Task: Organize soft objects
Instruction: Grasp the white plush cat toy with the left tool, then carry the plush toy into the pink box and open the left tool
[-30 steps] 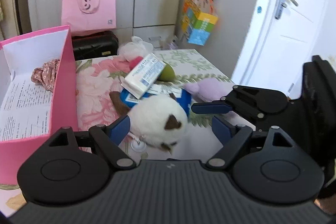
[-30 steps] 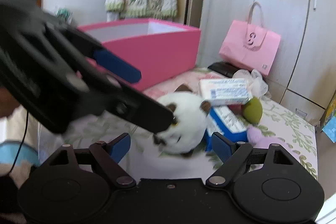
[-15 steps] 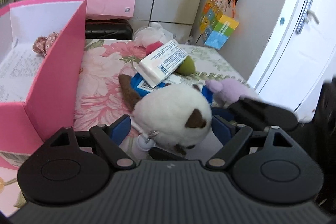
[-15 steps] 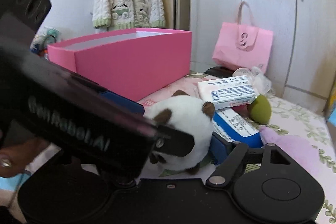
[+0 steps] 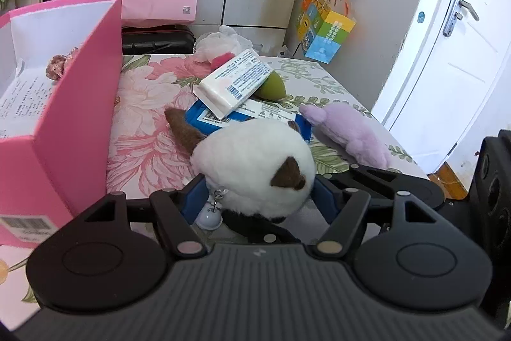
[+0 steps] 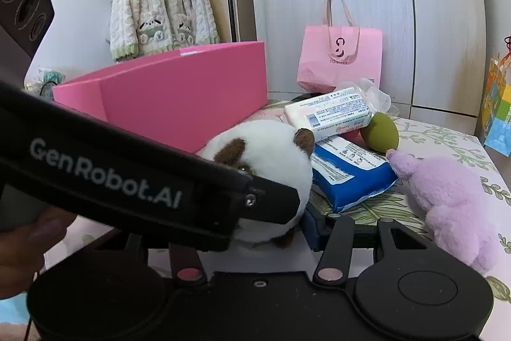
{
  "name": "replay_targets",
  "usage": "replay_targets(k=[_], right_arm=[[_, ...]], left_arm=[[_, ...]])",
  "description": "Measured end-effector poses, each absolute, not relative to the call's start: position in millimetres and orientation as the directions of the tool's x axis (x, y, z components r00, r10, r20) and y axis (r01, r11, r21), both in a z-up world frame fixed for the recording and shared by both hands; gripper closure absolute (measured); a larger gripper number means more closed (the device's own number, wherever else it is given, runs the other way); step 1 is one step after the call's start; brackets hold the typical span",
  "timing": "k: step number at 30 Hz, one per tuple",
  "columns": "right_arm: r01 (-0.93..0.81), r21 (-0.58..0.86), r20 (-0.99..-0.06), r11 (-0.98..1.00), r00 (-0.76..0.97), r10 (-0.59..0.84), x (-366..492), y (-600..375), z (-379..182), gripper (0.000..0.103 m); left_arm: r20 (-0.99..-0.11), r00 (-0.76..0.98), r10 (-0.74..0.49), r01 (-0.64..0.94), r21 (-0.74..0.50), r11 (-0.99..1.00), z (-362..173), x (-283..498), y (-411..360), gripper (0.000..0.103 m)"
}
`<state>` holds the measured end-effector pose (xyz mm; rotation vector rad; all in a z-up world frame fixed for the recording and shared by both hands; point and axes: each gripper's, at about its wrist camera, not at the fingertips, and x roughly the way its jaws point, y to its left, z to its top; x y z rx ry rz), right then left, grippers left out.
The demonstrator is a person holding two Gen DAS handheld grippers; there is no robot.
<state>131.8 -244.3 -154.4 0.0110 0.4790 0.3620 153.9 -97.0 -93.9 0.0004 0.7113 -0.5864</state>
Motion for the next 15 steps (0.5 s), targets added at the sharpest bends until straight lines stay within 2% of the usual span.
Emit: replay_targets(k=[6, 15], right_arm=[[-0.345, 0.140, -0.443, 0.928, 0.817, 0.370, 119.8, -242.6, -145.7, 0.046], [-0.350, 0.131, -0.442, 0.927, 0.817, 0.371, 89.2, -227.5, -128.5, 0.046]], left_arm=[[-0.624, 0.623, -0.472, 0.518, -0.123, 0.847, -81.0, 130.8, -96.4, 0.034], [-0.622, 0.649, -0.438, 0.506, -0.077, 0.859, -63.1, 96.4, -84.5, 0.034]])
